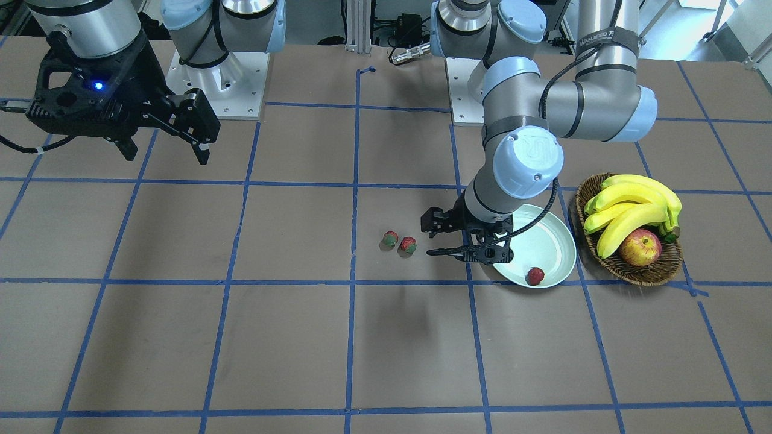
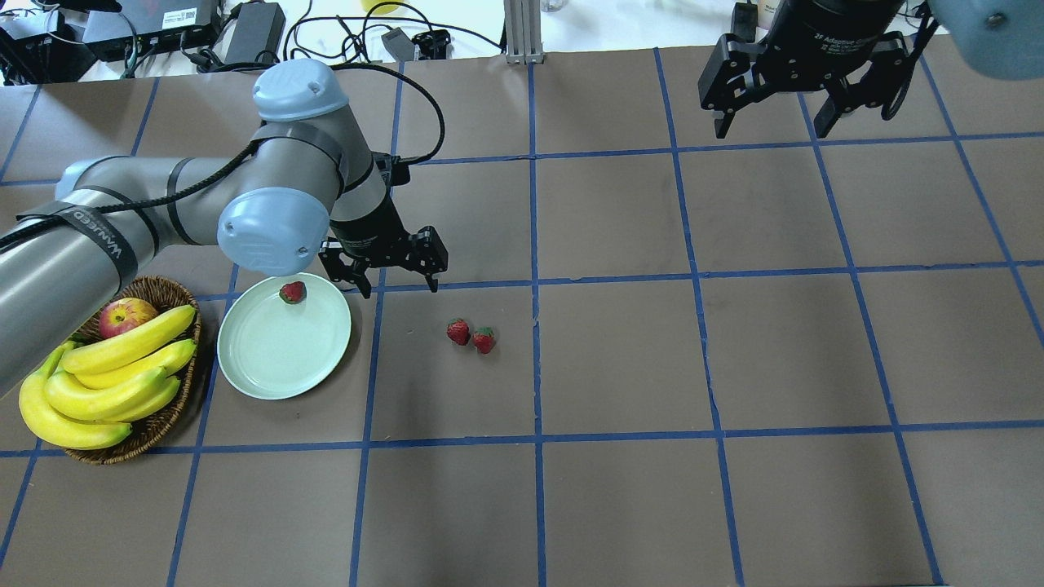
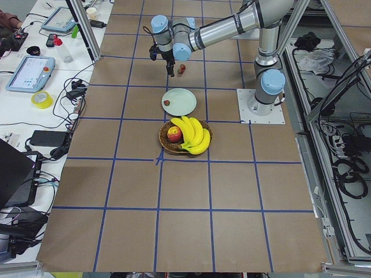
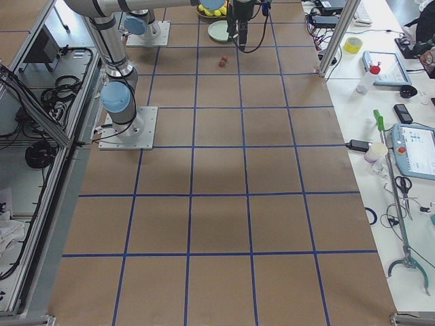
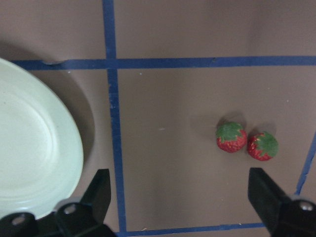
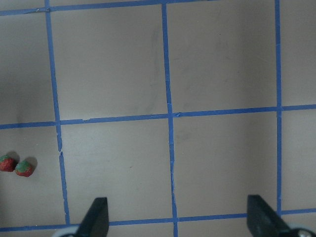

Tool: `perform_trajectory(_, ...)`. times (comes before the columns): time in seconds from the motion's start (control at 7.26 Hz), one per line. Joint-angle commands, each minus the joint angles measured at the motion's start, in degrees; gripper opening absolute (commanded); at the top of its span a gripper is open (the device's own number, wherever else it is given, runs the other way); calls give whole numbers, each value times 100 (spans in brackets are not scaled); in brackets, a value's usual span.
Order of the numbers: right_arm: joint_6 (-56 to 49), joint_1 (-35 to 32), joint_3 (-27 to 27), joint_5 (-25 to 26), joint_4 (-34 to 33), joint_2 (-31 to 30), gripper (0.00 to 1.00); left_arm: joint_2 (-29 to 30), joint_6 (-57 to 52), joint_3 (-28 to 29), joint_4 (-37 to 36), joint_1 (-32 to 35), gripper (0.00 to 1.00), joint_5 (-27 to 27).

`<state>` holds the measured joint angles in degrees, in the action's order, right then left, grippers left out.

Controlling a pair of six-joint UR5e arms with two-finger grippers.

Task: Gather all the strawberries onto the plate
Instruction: 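Reach the left gripper back to the cluster and grasp a second strawberry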

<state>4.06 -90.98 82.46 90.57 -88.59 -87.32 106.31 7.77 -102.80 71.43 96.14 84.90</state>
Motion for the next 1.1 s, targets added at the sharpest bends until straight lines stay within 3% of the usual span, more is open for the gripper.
perform_trajectory(0.0, 33, -8, -2, 137, -18, -13, 100, 126, 427, -168, -338, 186, 100, -383)
perform_trajectory(0.28, 33, -16, -2, 137, -36, -13, 100, 354, 506, -835, -1522, 186, 100, -563)
perform_trajectory(0.55, 42, -25, 42, 111, -79, -13, 100, 399, 822, -856, -1553, 186, 100, -580)
perform_trajectory(0.69, 60, -34, 68, 93, -280, 5, 100, 442, 832, -856, -1562, 186, 94, -580)
perform_trajectory(0.96, 68, -34, 68, 49, -361, 5, 100, 522, 840, -856, -1553, 186, 65, -589)
